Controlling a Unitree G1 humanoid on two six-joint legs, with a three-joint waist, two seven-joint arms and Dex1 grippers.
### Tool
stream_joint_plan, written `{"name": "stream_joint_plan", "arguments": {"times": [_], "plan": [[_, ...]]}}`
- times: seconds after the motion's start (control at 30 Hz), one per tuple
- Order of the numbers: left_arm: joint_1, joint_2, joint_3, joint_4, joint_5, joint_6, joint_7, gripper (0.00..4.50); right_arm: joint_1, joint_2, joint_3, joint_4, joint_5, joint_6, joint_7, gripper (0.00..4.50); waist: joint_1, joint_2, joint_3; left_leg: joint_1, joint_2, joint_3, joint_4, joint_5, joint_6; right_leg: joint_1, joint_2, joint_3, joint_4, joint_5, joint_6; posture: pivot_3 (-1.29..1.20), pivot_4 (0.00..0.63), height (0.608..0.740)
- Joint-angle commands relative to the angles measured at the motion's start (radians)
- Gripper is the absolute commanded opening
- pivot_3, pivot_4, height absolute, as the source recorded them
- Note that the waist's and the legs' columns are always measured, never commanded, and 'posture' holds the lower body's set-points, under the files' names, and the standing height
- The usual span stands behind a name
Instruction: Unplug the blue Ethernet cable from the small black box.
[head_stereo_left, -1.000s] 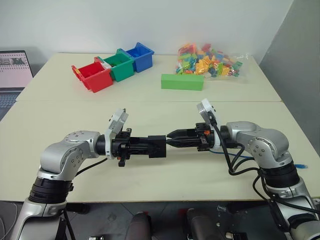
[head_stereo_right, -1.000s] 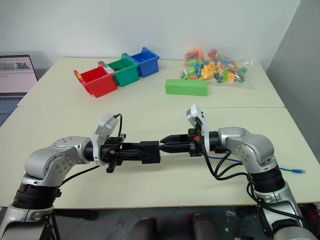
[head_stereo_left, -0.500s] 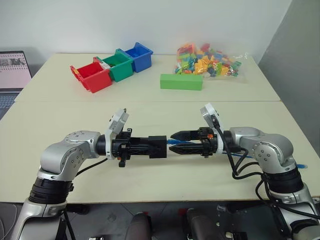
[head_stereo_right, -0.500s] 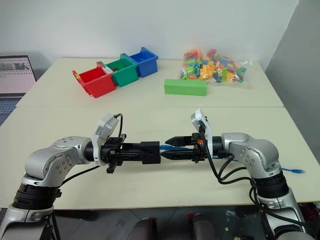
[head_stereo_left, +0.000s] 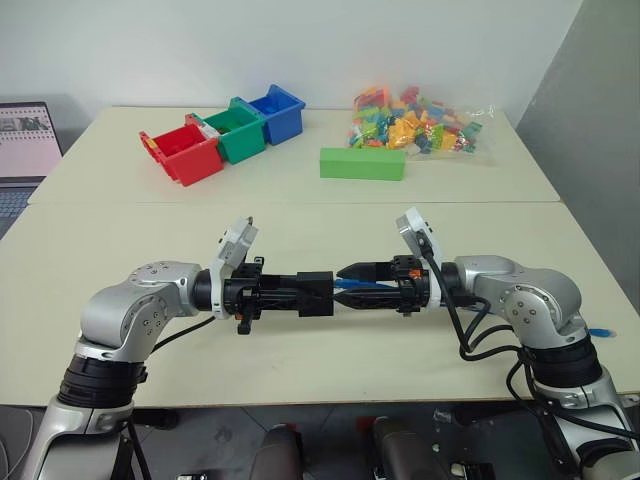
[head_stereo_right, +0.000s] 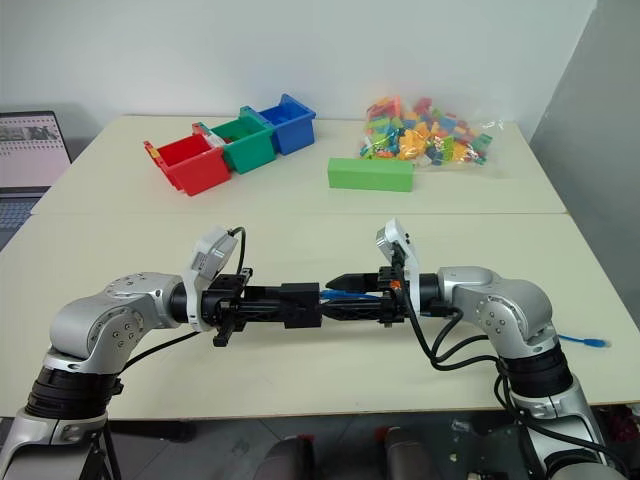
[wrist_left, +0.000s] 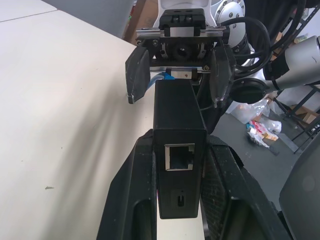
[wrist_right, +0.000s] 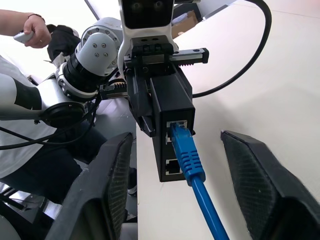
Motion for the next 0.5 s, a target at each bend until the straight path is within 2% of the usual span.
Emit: {"name": "stream_joint_plan", "arguments": {"times": [0.03,0.27,0.5], "plan": [[0.000,0.000,0.016,-0.036,-0.022,-0.009,-0.006,0.79,-0.019,-0.001,-0.015,-0.015,0.016,-0.001,0.006,1.76,0.000,0.000,0.000,0.000,0.000,0.000,0.000,0.000,0.000,0.000,0.000,0.000,0.000,0.000,0.000,0.00,0.150,0.740],[0.004,-0.002,0.017,-0.037,-0.023,-0.009,-0.006,0.79,-0.022,-0.021,-0.004,-0.017,0.008,-0.005,0.028,0.15,0.000,0.000,0.000,0.000,0.000,0.000,0.000,0.000,0.000,0.000,0.000,0.000,0.000,0.000,0.000,0.00,0.150,0.740],[0.011,0.000,0.013,-0.044,-0.024,-0.009,-0.018,0.79,-0.038,-0.029,0.000,-0.007,0.014,0.009,0.044,0.06,0.000,0.000,0.000,0.000,0.000,0.000,0.000,0.000,0.000,0.000,0.000,0.000,0.000,0.000,0.000,0.00,0.150,0.740]]}}
